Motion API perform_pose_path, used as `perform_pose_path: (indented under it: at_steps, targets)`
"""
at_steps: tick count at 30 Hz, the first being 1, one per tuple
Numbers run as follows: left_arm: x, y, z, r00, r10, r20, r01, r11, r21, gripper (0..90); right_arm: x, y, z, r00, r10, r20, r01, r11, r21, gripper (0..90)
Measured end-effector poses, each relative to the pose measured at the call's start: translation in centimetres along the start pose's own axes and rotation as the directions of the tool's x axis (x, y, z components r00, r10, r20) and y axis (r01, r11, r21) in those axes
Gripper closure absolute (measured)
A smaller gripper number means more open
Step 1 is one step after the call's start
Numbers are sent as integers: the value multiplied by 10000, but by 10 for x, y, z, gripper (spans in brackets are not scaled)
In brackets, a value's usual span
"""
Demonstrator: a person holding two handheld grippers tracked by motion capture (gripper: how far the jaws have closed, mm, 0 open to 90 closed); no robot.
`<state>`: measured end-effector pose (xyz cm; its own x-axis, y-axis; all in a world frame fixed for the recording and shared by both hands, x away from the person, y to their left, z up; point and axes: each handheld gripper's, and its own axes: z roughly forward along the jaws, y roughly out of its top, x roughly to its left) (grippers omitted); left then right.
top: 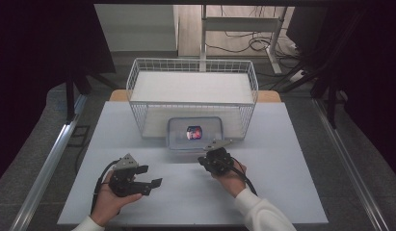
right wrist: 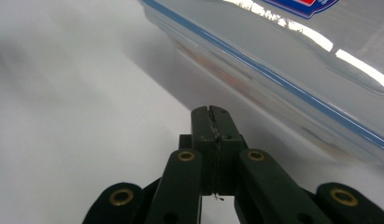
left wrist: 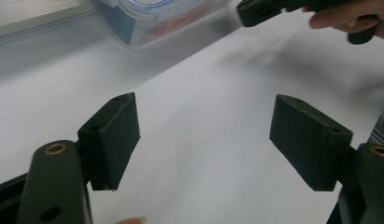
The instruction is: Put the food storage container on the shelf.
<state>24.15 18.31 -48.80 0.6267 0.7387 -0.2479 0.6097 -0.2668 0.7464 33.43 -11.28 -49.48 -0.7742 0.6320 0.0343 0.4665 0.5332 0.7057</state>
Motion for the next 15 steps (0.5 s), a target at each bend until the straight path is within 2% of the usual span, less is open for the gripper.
perform_pose_path:
  at_steps: [4, 10, 15]
  targets:
    - [-1, -2, 3, 10000, 43, -21, -43, 9999, 118, 241, 1, 2, 15, 10000, -16, 79, 14, 9997, 249, 884]
    - [-2, -2, 5, 9997, 185, -131, -182, 9996, 217, 240, 1, 6, 32, 9989, -159, 443, 136, 9987, 498, 885]
    - [-1, -3, 6, 9997, 214, -114, -211, 9994, 262, 240, -2, 10, 37, 9980, -74, 627, 54, 9995, 324, 885]
